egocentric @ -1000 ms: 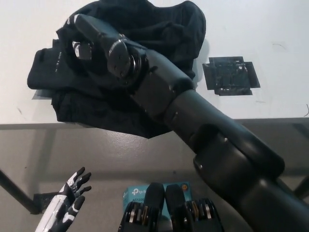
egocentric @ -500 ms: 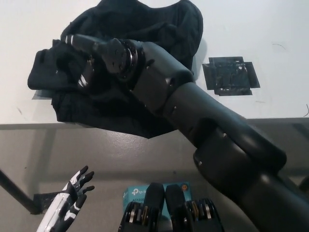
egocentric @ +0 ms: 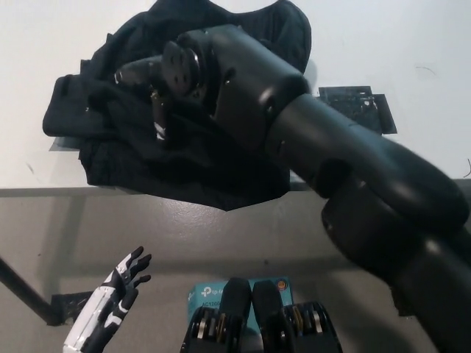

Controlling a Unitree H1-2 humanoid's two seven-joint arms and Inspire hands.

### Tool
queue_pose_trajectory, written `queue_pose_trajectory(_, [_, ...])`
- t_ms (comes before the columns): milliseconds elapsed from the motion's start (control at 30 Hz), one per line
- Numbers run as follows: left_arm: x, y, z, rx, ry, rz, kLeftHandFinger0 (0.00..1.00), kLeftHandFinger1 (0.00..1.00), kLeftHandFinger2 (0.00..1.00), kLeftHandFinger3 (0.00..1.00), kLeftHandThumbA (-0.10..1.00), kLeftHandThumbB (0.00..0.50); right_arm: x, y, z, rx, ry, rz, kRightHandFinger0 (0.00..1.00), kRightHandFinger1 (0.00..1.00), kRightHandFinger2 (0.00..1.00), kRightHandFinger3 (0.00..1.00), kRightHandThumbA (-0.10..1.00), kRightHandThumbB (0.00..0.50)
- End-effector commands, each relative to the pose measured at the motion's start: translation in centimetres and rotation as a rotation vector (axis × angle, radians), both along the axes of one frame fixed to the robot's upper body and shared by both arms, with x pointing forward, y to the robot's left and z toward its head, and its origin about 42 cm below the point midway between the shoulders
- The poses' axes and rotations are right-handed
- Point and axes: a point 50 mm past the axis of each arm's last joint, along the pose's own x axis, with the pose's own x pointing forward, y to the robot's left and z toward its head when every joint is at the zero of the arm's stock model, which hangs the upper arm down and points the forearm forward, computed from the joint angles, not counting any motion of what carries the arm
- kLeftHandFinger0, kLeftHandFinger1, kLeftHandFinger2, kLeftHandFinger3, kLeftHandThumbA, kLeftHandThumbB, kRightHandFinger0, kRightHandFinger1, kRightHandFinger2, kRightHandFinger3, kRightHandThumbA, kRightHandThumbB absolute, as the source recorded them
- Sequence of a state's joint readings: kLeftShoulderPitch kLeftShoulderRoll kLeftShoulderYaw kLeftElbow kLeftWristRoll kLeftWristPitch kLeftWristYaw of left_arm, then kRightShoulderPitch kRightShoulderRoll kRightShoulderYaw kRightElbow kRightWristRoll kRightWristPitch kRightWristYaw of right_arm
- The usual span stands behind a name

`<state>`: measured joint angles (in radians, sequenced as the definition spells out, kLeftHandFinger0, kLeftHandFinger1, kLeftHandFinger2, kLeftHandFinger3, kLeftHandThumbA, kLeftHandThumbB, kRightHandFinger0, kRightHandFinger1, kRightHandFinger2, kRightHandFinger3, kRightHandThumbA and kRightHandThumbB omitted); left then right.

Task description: The robot grabs the right edges of the black jacket on the table, and folds it in half

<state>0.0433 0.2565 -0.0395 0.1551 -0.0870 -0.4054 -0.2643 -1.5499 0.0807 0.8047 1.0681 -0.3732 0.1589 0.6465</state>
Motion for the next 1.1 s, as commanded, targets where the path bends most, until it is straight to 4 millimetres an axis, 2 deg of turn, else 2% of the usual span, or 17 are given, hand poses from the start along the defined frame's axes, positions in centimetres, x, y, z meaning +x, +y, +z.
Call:
queue_pose_trajectory(0, [1.7, -0.2, 1.6, 0.063, -0.072, -0.082, 0.95, 1.0, 0.99, 1.0, 0.87, 0.369, -10.1, 2.9, 23.5, -0.07, -0.287, 0.125, 1.0, 1.0, 1.0, 1.0, 1.0, 0.496])
queue_pose_trajectory(33, [1.8, -0.3, 1.6, 0.065, -0.072, -0.086, 0.95, 1.0, 0.99, 1.0, 0.87, 0.371, -10.5, 2.5, 24.6, 0.023, -0.394, 0.125, 1.0, 1.0, 1.0, 1.0, 1.0, 0.5])
queue_pose_trajectory(67, [1.8, -0.4, 1.6, 0.064, -0.072, -0.087, 0.95, 1.0, 0.99, 1.0, 0.87, 0.372, -10.7, 2.4, 24.8, 0.032, -0.411, 0.126, 1.0, 1.0, 1.0, 1.0, 1.0, 0.5])
queue_pose_trajectory(200, [2.3, -0.3, 2.0, 0.058, -0.103, -0.07, 0.96, 1.0, 1.0, 1.0, 0.88, 0.375, -12.3, 1.1, 28.5, 0.198, -0.574, 0.165, 1.0, 1.0, 1.0, 1.0, 1.0, 0.5])
queue_pose_trajectory(267, [2.5, -0.3, 2.1, 0.05, -0.103, -0.061, 0.96, 1.0, 1.0, 1.0, 0.87, 0.385, -12.6, 0.5, 29.1, 0.263, -0.592, 0.182, 1.0, 1.0, 1.0, 1.0, 1.0, 0.5])
queue_pose_trajectory(433, [4.1, 0.0, 2.7, -0.008, -0.14, 0.004, 0.98, 1.0, 1.0, 1.0, 0.84, 0.381, -13.6, -3.5, 32.0, 0.539, -0.679, 0.284, 1.0, 1.0, 1.0, 1.0, 1.0, 0.473])
queue_pose_trajectory(500, [4.9, 0.3, 3.4, -0.017, -0.168, 0.025, 1.0, 1.0, 1.0, 1.0, 0.86, 0.396, -13.8, -5.7, 32.9, 0.642, -0.69, 0.304, 1.0, 1.0, 1.0, 1.0, 1.0, 0.494])
queue_pose_trajectory(567, [5.6, 0.5, 4.2, -0.052, -0.199, 0.055, 1.0, 1.0, 1.0, 1.0, 0.84, 0.397, -14.2, -8.9, 33.0, 0.714, -0.652, 0.3, 1.0, 1.0, 1.0, 1.0, 1.0, 0.5])
queue_pose_trajectory(633, [6.3, 0.3, 5.2, -0.09, -0.218, 0.074, 1.0, 1.0, 1.0, 1.0, 0.83, 0.422, -14.9, -13.1, 31.3, 0.772, -0.697, 0.308, 1.0, 1.0, 1.0, 1.0, 1.0, 0.499])
queue_pose_trajectory(667, [6.7, 0.3, 5.7, -0.097, -0.228, 0.08, 1.0, 1.0, 1.0, 1.0, 0.83, 0.432, -15.4, -15.5, 29.5, 0.827, -0.693, 0.284, 1.0, 1.0, 1.0, 1.0, 1.0, 0.494])
queue_pose_trajectory(700, [6.8, 0.4, 6.0, -0.101, -0.236, 0.083, 1.0, 1.0, 1.0, 1.0, 0.83, 0.432, -15.8, -16.3, 28.7, 0.836, -0.711, 0.273, 1.0, 1.0, 1.0, 1.0, 1.0, 0.5])
queue_pose_trajectory(733, [7.2, 0.3, 6.5, -0.111, -0.242, 0.083, 1.0, 1.0, 1.0, 1.0, 0.83, 0.433, -16.5, -18.5, 26.5, 0.876, -0.736, 0.257, 1.0, 1.0, 1.0, 1.0, 1.0, 0.47])
queue_pose_trajectory(767, [7.3, 0.4, 6.7, -0.113, -0.244, 0.083, 1.0, 1.0, 1.0, 1.0, 0.83, 0.433, -17.0, -19.7, 25.0, 0.917, -0.743, 0.263, 1.0, 1.0, 1.0, 1.0, 1.0, 0.43])
queue_pose_trajectory(900, [8.2, 0.4, 6.9, -0.129, -0.26, 0.093, 1.0, 1.0, 1.0, 1.0, 0.82, 0.429, -19.1, -24.6, 17.4, 1.116, -0.673, 0.25, 1.0, 1.0, 1.0, 1.0, 1.0, 0.412])
queue_pose_trajectory(933, [8.6, 0.6, 7.0, -0.13, -0.256, 0.093, 1.0, 1.0, 1.0, 1.0, 0.82, 0.437, -20.0, -26.4, 14.3, 1.155, -0.7, 0.233, 1.0, 1.0, 1.0, 1.0, 1.0, 0.379])
queue_pose_trajectory(1000, [8.8, 0.7, 6.7, -0.131, -0.246, 0.095, 1.0, 1.0, 1.0, 1.0, 0.82, 0.44, -21.2, -27.6, 11.5, 1.193, -0.688, 0.212, 1.0, 1.0, 1.0, 1.0, 1.0, 0.363])
queue_pose_trajectory(1067, [8.8, 0.8, 6.5, -0.13, -0.234, 0.095, 1.0, 1.0, 1.0, 1.0, 0.83, 0.446, -23.0, -28.9, 7.3, 1.272, -0.662, 0.169, 1.0, 1.0, 1.0, 1.0, 1.0, 0.341])
